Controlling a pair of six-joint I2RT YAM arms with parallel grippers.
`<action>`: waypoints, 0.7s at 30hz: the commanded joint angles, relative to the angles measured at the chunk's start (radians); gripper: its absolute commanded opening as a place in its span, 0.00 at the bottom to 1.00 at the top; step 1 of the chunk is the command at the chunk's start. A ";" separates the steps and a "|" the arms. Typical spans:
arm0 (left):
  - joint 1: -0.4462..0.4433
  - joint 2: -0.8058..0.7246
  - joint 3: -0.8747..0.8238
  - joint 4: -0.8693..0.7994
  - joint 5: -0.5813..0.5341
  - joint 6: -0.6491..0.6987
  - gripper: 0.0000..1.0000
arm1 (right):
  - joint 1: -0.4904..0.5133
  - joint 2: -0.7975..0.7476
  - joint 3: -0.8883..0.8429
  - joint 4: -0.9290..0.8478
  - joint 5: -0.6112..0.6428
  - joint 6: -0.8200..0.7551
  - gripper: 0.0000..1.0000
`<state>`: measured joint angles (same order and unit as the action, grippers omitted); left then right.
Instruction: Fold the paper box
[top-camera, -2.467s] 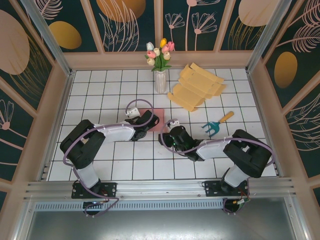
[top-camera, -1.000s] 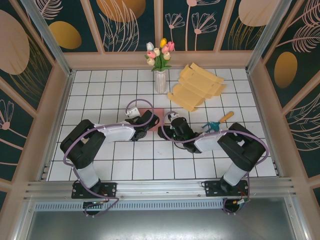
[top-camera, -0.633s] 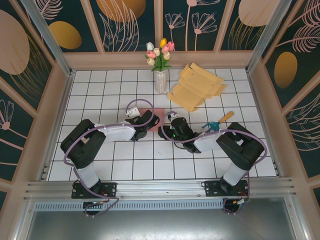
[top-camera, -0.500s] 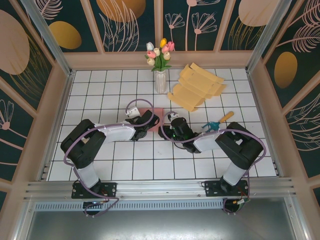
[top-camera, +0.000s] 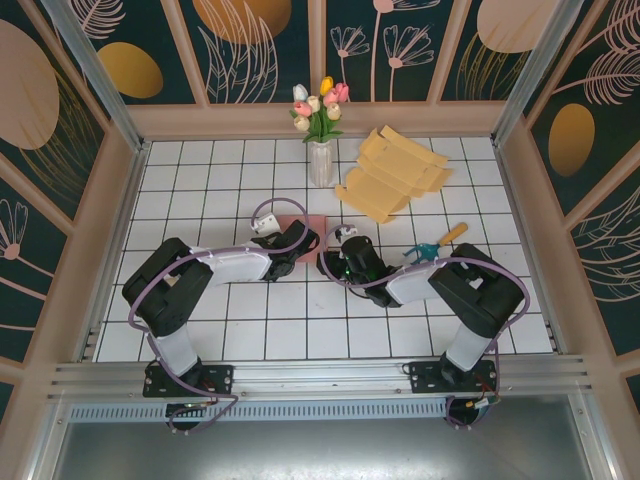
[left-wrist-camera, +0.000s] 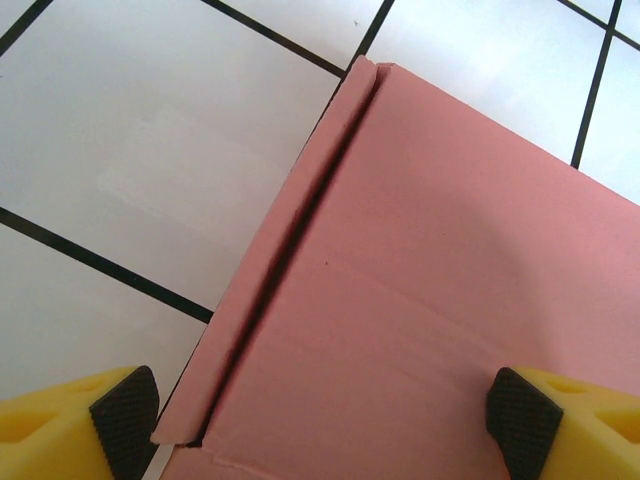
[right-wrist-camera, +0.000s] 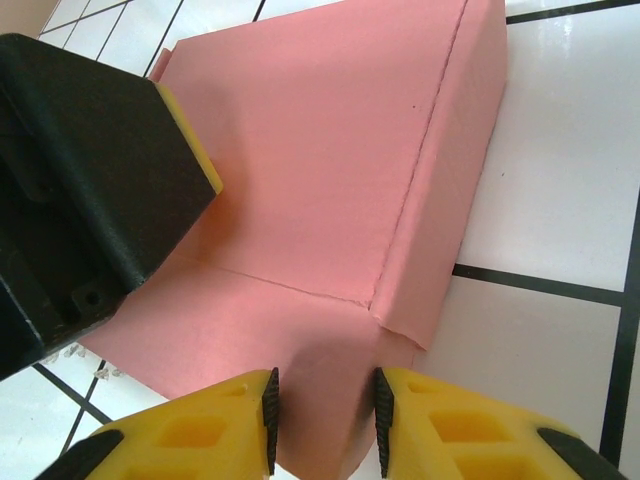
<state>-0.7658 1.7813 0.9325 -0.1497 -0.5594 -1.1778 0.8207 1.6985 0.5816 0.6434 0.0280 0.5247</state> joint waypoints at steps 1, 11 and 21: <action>0.016 0.087 -0.054 -0.223 0.044 0.046 0.88 | -0.002 0.023 -0.017 -0.020 0.047 -0.025 0.33; 0.014 0.088 -0.055 -0.220 0.044 0.046 0.88 | -0.002 0.022 -0.020 -0.019 0.054 -0.029 0.34; 0.014 0.098 -0.055 -0.212 0.045 0.050 0.88 | -0.002 0.063 -0.029 0.032 0.052 -0.059 0.32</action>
<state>-0.7658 1.7859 0.9360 -0.1486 -0.5629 -1.1778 0.8207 1.7199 0.5758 0.6830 0.0372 0.4946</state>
